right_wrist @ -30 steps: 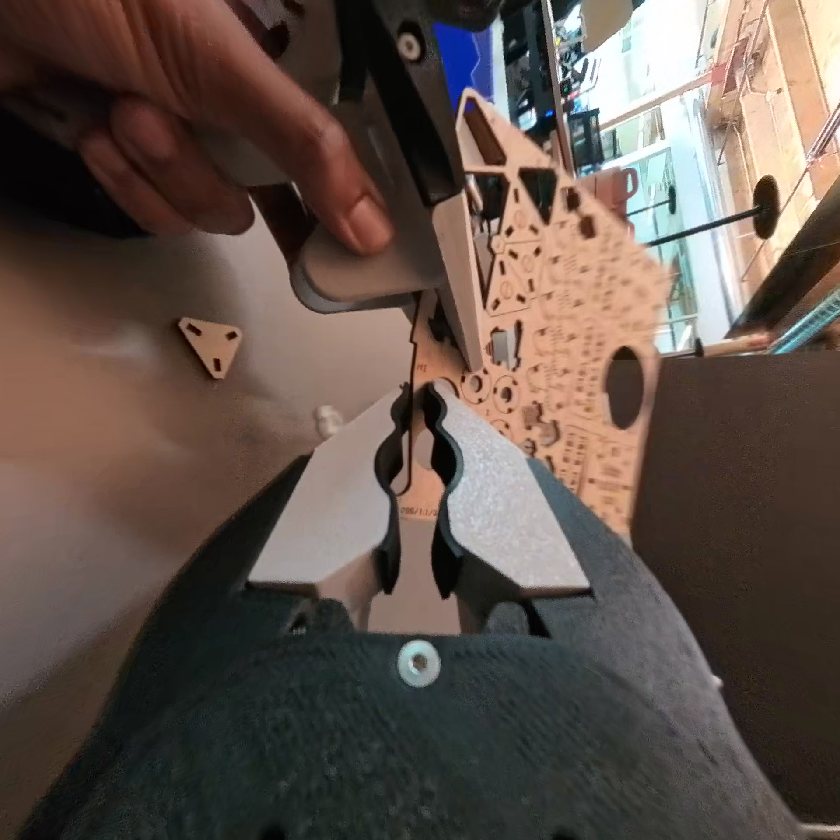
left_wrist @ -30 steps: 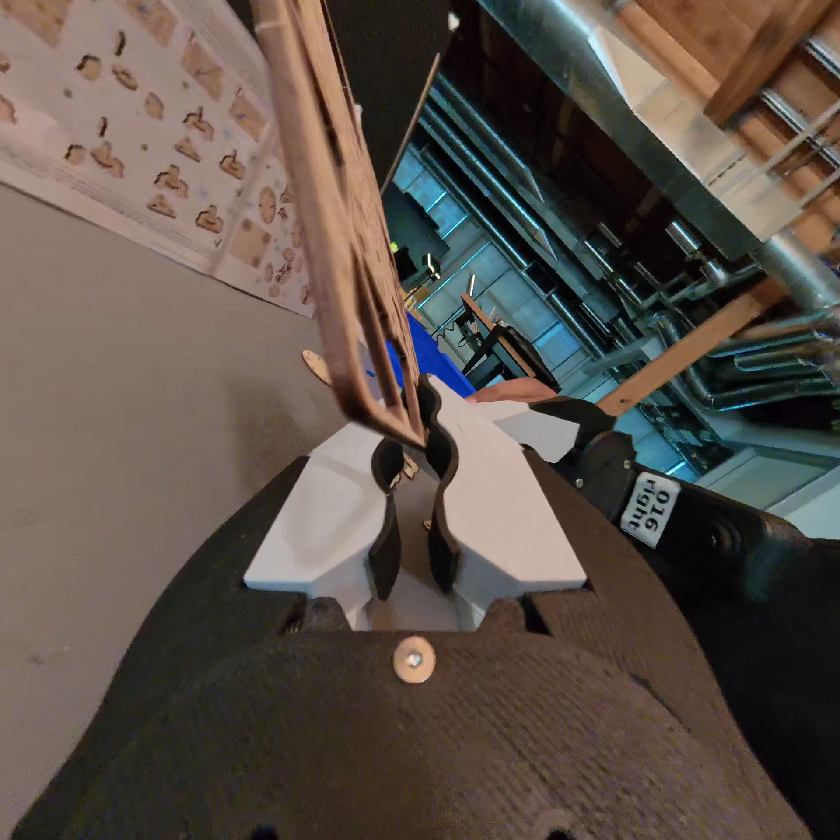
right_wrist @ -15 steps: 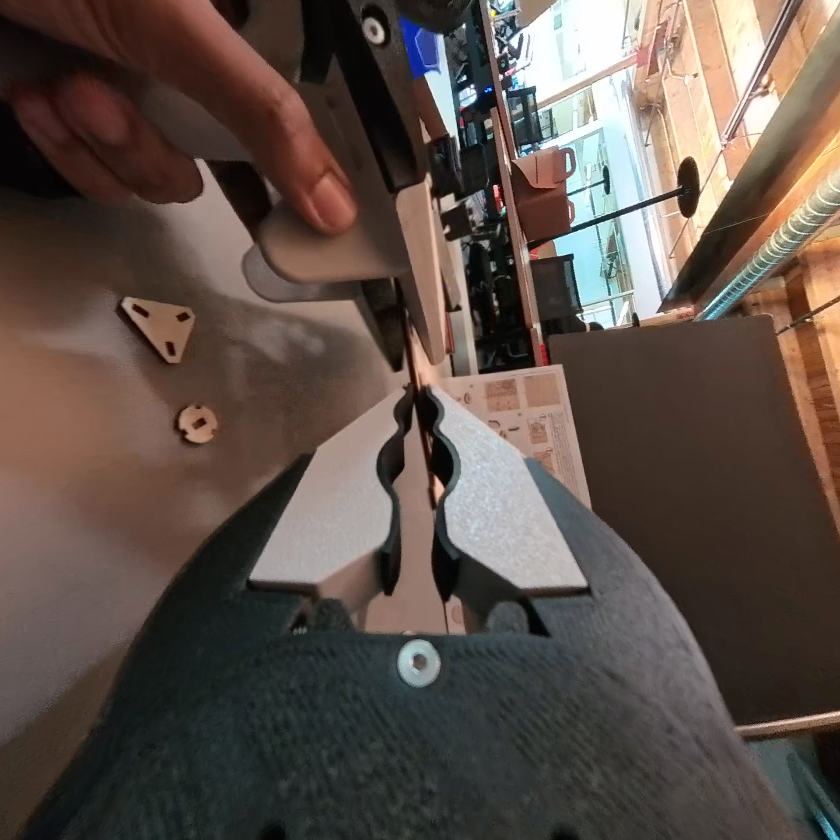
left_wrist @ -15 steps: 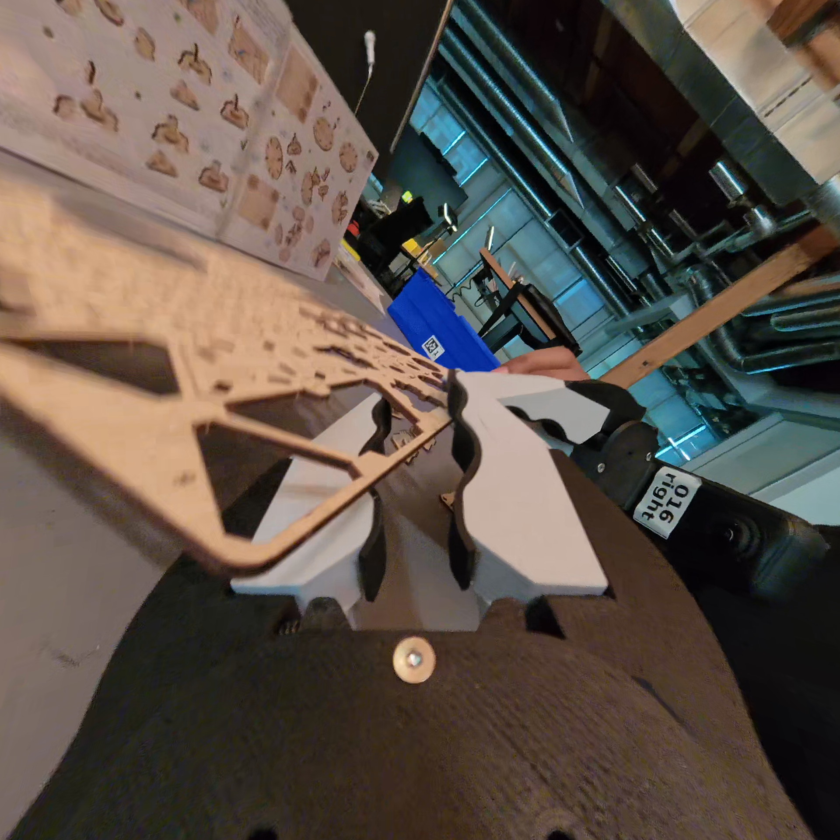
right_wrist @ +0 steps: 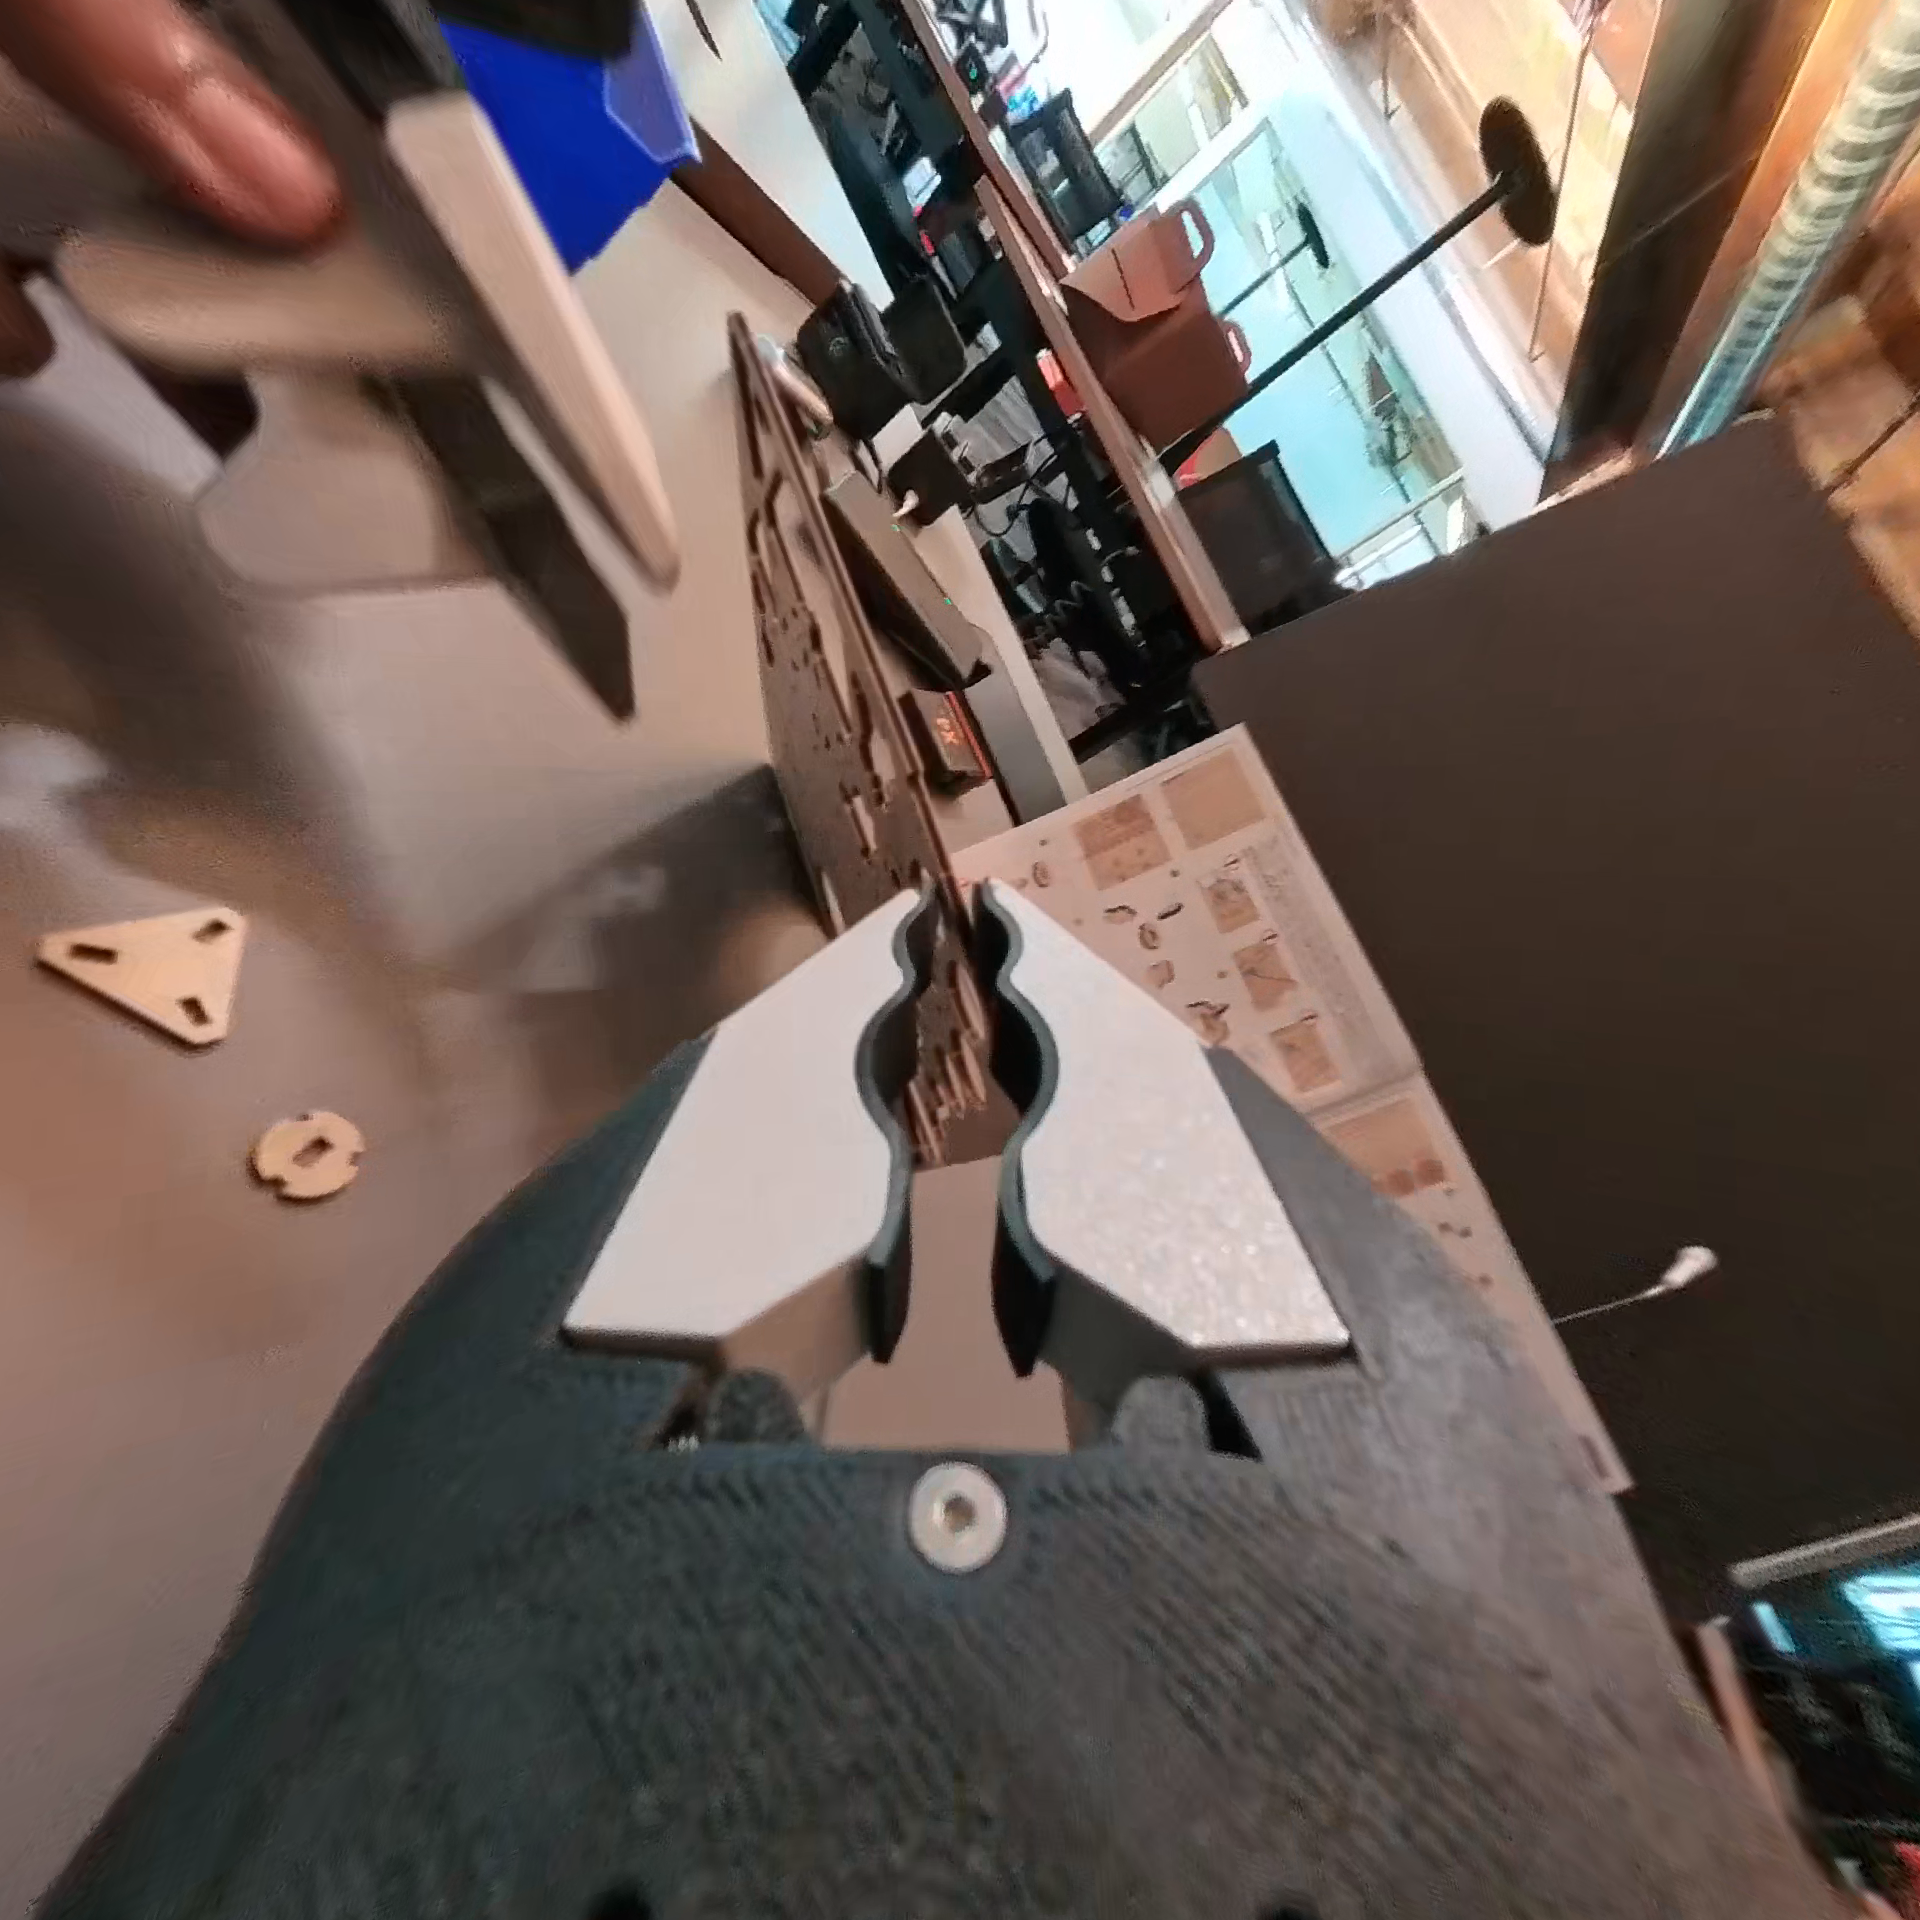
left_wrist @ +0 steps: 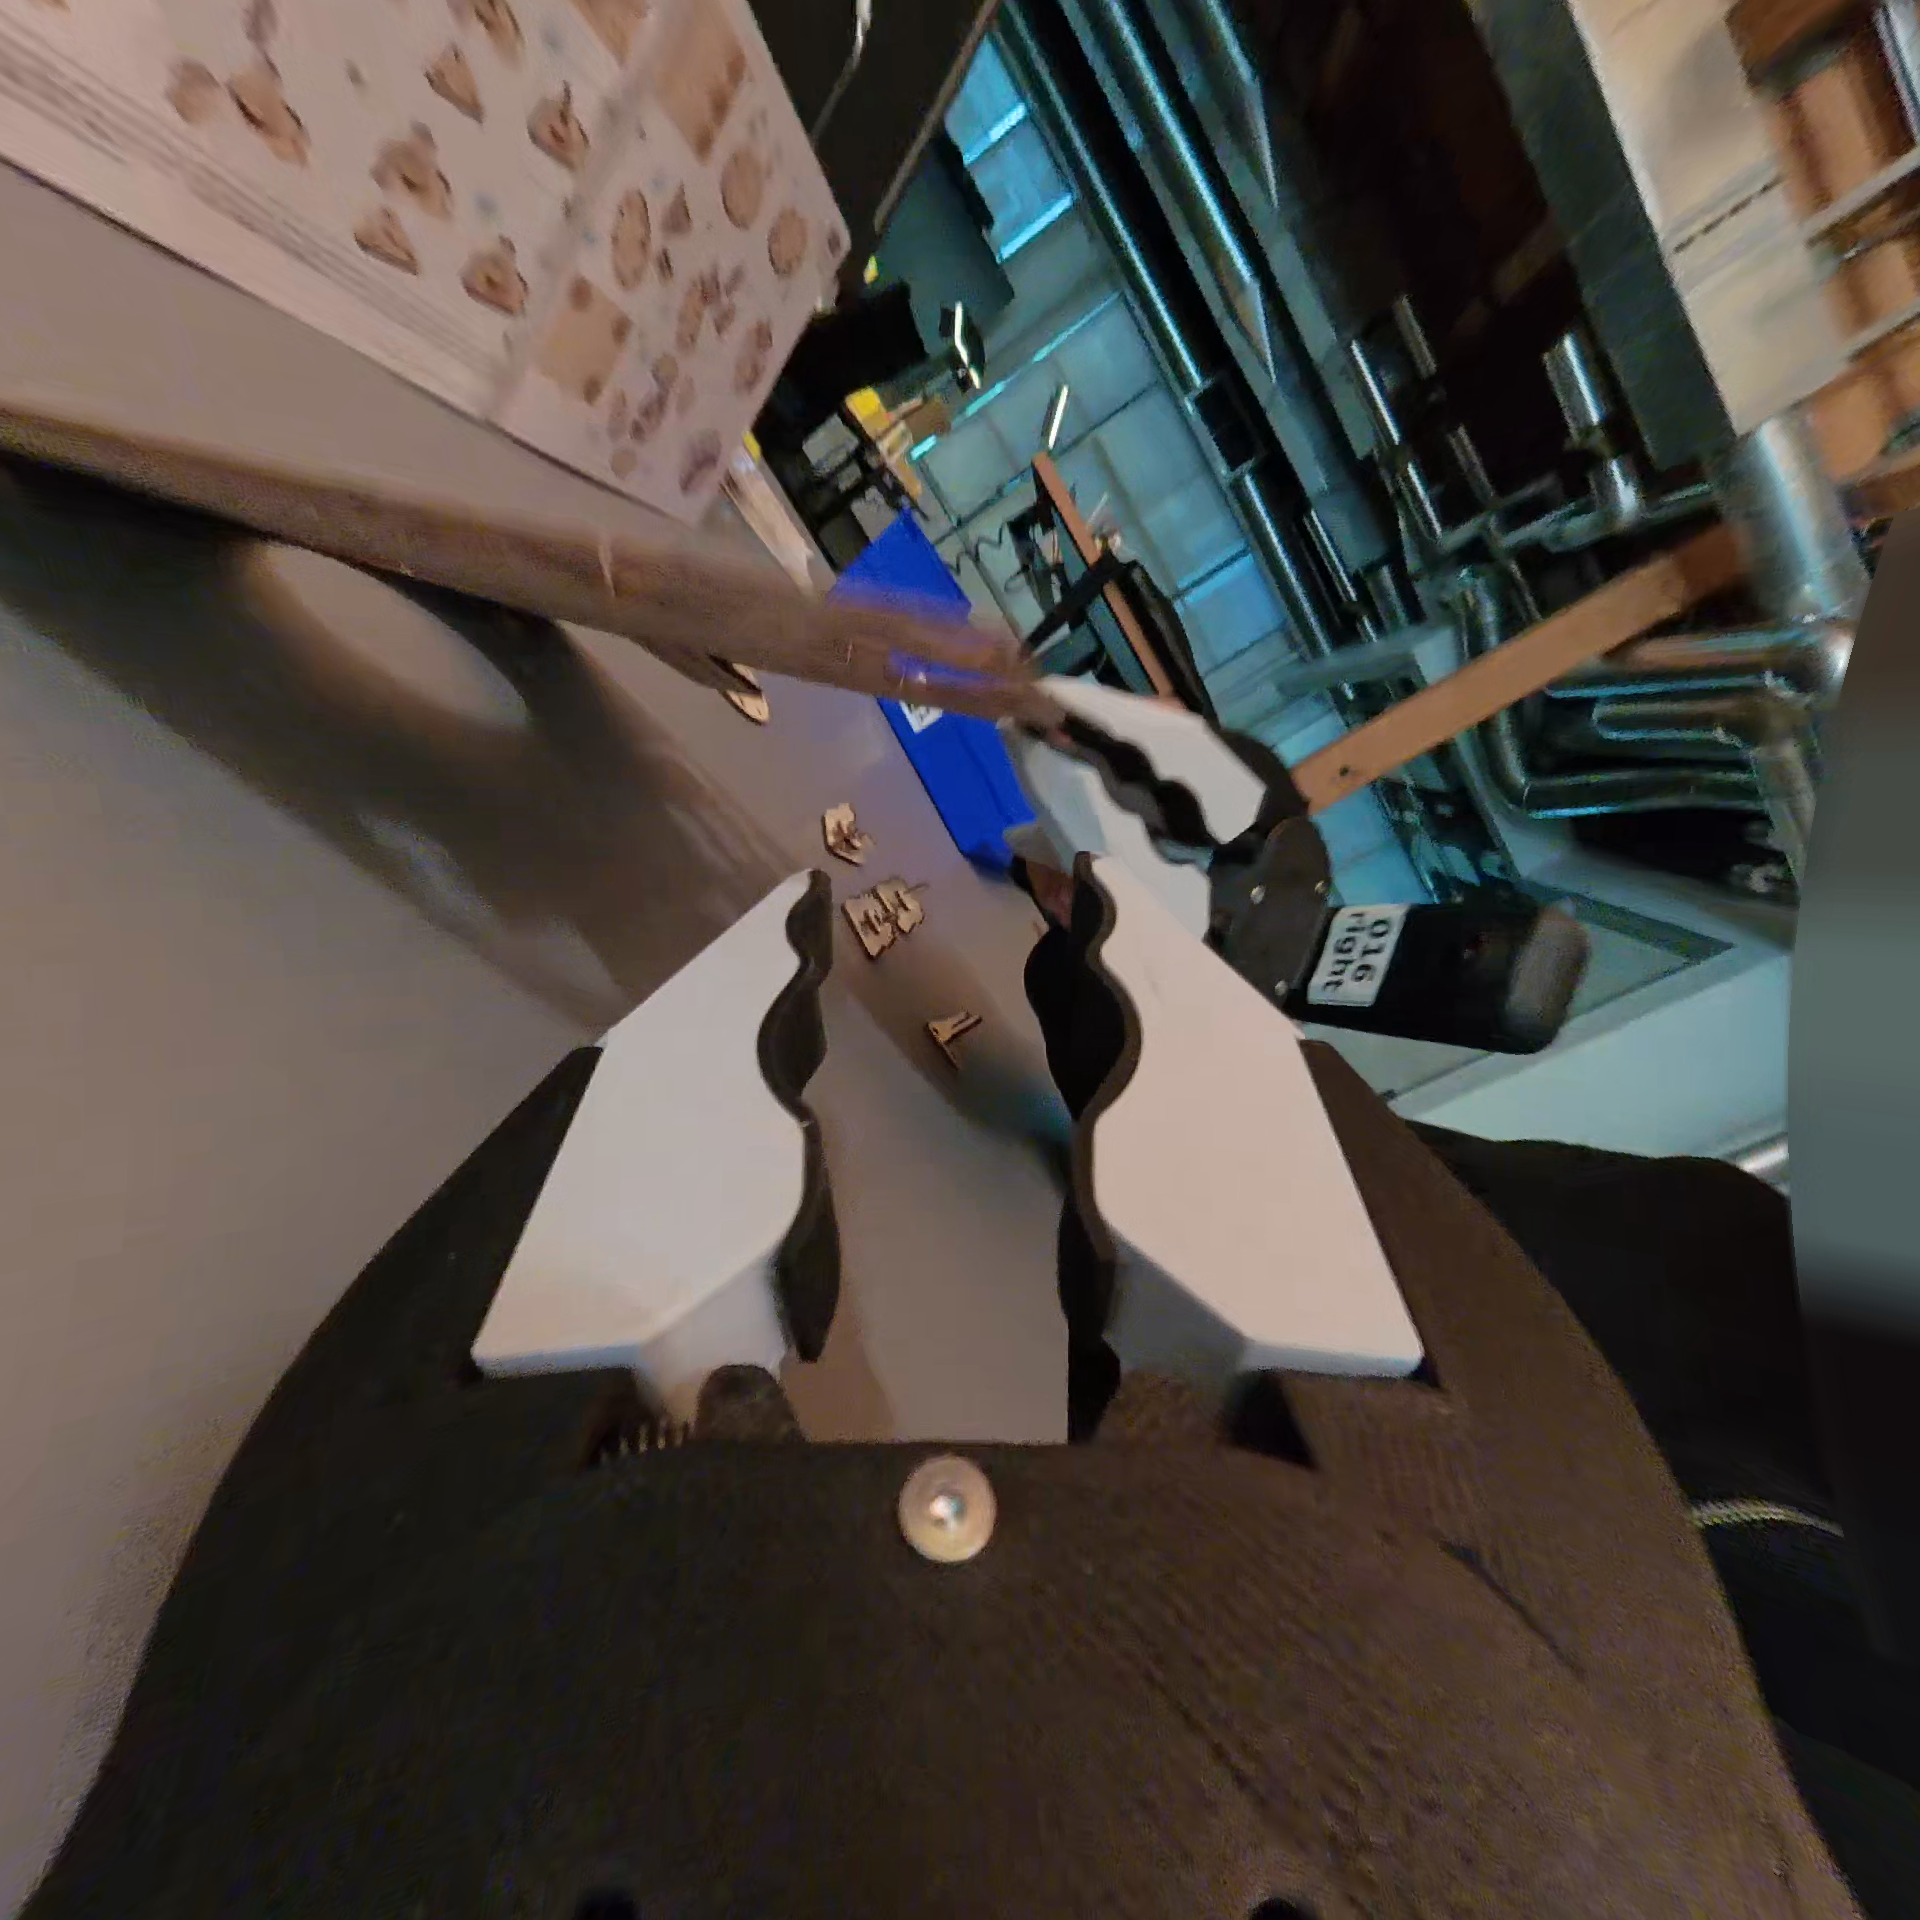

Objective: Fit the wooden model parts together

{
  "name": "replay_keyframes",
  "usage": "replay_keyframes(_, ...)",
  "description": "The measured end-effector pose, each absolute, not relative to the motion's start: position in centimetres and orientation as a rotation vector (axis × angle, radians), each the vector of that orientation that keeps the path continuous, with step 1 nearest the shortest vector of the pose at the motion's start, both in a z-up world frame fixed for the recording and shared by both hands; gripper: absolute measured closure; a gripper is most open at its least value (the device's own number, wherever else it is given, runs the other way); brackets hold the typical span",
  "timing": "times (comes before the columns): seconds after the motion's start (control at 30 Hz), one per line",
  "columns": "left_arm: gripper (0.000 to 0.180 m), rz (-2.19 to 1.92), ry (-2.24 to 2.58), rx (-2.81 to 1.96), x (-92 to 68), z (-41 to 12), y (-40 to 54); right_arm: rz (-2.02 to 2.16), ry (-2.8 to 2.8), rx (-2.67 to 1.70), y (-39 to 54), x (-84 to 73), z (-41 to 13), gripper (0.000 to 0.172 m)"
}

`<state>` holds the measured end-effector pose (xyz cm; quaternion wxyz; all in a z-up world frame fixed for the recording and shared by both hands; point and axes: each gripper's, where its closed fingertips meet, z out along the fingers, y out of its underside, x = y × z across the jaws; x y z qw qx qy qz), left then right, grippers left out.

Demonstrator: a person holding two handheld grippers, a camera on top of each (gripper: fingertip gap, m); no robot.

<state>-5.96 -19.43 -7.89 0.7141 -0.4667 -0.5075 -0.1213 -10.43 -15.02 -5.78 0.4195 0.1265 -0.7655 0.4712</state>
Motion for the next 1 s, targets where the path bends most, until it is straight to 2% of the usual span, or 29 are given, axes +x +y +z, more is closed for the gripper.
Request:
replay_keyframes(0.07,0.139,-0.214,-1.135,-1.03,-5.3,-7.1,-21.9,1.175,-1.973,0.308,-15.0,-9.9,-7.0,0.167)
replay_keyframes(0.17,0.138,-0.145,-1.182,-1.07,-4.8,-7.1,-23.4,1.175,-2.181,0.283,-15.0,-8.1,-10.3,0.167)
replay_keyframes(0.3,0.139,-0.062,-1.199,-1.093,-5.2,-6.8,-23.1,1.245,-2.46,0.103,-15.0,-6.4,-12.7,0.143)
replay_keyframes(0.5,0.138,-0.04,-1.257,-1.143,-5.6,-7.9,-22.7,1.382,-2.782,-0.23,-12.9,-3.6,-13.7,0.121)
replay_keyframes(0.7,0.125,0.062,-1.34,-1.011,-6.8,-9.1,-25.7,1.22,-2.802,-0.29,-12.0,-3.4,-17.0,0.122)
replay_keyframes(0.83,0.123,0.26,-1.455,-1.185,-6.7,-10.6,-27.1,1.19,-2.807,-0.326,-13.2,-4.2,-18.1,0.127)
replay_keyframes(0.93,0.123,0.376,-1.478,-1.276,-6.5,-10.3,-27.6,1.18,-2.821,-0.292,-13.5,-4.1,-18.2,0.141)
replay_keyframes(1.0,0.124,0.418,-1.476,-1.292,-6.4,-10.0,-27.8,1.169,-2.828,-0.257,-13.5,-3.8,-18.2,0.157)
